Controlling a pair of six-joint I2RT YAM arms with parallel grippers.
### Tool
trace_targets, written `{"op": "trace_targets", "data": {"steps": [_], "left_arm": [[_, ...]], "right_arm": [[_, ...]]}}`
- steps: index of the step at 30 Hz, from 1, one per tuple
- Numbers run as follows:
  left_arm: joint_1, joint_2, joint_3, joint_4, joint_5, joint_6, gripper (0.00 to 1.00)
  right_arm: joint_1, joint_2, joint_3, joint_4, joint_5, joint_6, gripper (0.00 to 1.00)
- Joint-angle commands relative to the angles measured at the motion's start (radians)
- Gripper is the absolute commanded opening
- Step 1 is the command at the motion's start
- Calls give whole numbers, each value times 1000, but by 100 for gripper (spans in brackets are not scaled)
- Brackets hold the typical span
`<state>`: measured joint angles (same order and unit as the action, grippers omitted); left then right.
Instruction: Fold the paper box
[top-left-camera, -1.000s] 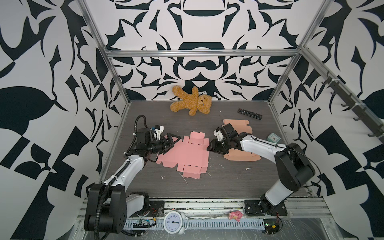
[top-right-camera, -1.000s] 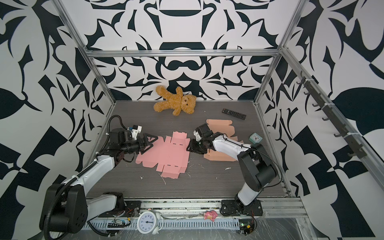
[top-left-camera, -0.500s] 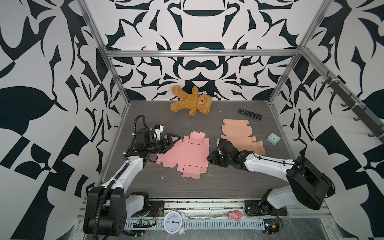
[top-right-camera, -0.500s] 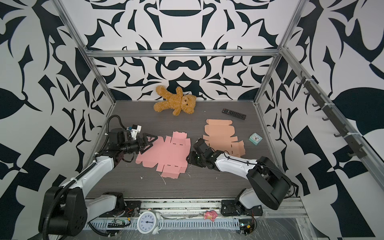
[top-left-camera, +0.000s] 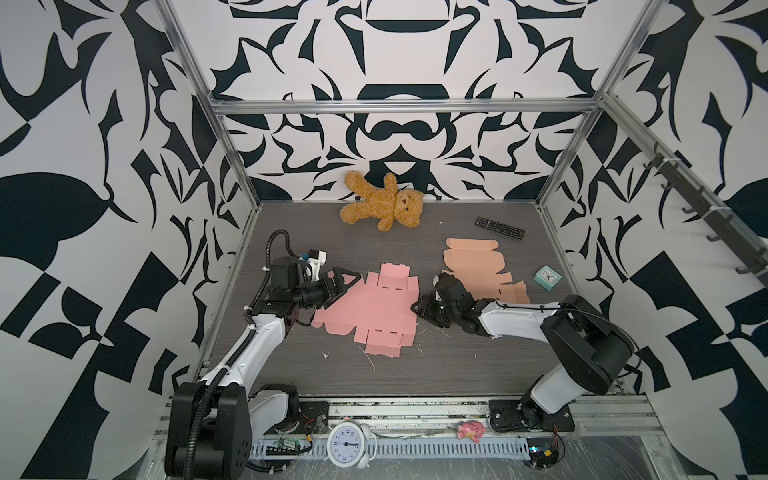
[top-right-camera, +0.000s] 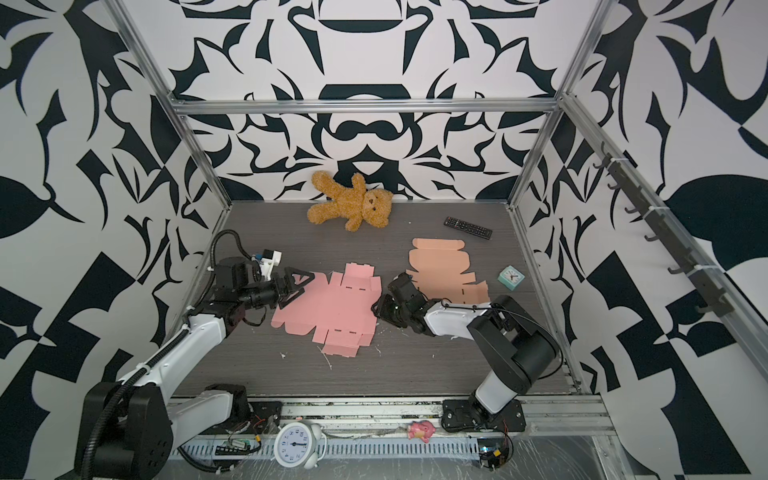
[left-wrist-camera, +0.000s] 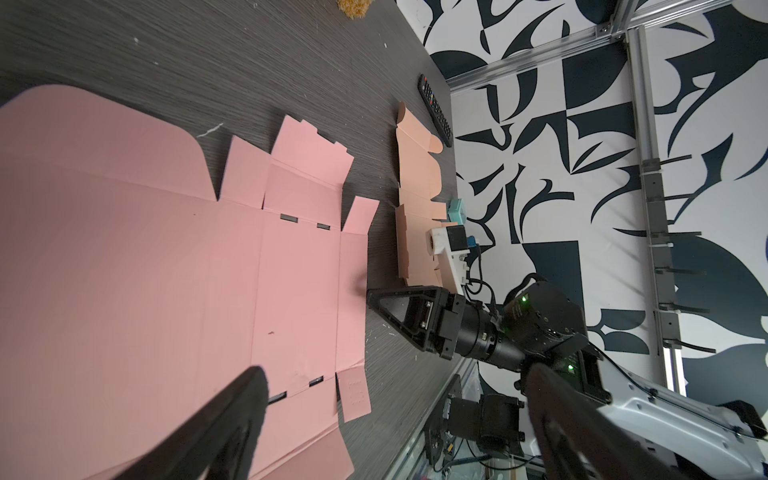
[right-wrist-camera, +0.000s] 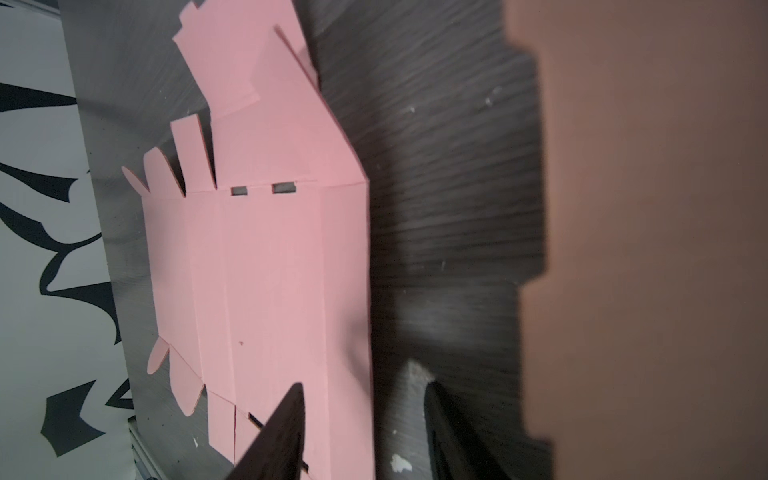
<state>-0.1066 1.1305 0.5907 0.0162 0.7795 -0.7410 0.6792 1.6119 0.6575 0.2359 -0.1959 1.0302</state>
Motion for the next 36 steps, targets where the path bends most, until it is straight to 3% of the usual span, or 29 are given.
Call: {"op": "trace_targets", "data": {"steps": [1, 21, 30, 36], "left_arm": [[4, -12, 20, -19, -5, 14, 100], [0, -8, 24, -5, 7, -9, 99], [0, -7, 34, -9, 9, -7, 99], [0, -5, 34, -16, 10, -1, 99]], "right_arm": [[-3, 12, 9, 56, -13, 16, 46], [-3, 109, 43, 138, -66, 30, 22], [-6, 50, 130, -105, -45, -119, 13], [-64, 25, 220, -296, -106, -251, 7]]}}
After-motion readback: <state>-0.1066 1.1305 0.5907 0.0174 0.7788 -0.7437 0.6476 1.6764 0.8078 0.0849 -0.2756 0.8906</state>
